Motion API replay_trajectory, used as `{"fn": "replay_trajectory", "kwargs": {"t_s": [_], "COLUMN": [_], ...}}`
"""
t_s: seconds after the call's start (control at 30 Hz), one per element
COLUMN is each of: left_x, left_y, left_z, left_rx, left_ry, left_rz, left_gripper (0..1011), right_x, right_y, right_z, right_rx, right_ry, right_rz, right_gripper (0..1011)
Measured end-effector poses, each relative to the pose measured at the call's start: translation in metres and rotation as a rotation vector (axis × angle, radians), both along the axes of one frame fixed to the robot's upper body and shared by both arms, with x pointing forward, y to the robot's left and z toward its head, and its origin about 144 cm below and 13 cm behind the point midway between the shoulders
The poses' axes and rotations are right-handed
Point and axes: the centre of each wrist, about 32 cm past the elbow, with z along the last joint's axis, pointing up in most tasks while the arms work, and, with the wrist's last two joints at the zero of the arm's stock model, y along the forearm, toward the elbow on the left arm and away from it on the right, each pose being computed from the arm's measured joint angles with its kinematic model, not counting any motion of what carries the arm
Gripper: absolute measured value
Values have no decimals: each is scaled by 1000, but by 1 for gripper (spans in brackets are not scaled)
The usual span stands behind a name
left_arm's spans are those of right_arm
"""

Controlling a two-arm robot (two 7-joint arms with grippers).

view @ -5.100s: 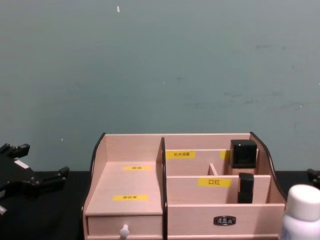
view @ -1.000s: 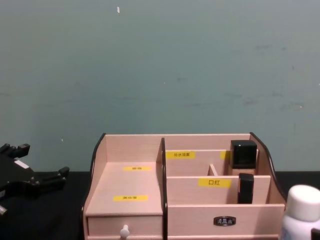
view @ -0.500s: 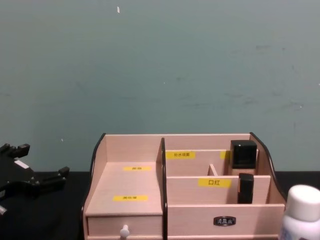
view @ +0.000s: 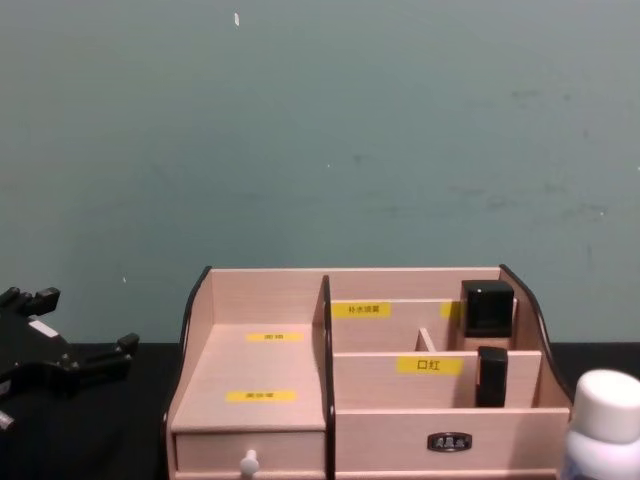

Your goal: Pick up the facial cleanser and watermelon frost from the table and place them into the tiered storage box.

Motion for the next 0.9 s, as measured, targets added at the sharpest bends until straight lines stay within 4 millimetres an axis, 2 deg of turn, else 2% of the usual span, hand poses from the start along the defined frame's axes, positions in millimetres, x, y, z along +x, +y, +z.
{"fn": "replay_trajectory", "kwargs": {"t_s": [0.57,0.9], "left_x": [0,0], "left_y": [0,0], "left_z": [0,0], "left_rx": [0,0], "left_ry": [0,0], "left_rz": [0,0], "left_gripper": [1001,1001], "right_x": [18,22], "right_y": [8,10], "right_z": [-4,-6], "right_rx": [1,1], "right_ry": [0,1], "right_rz": [3,9], "right_gripper": [1002,1002]}}
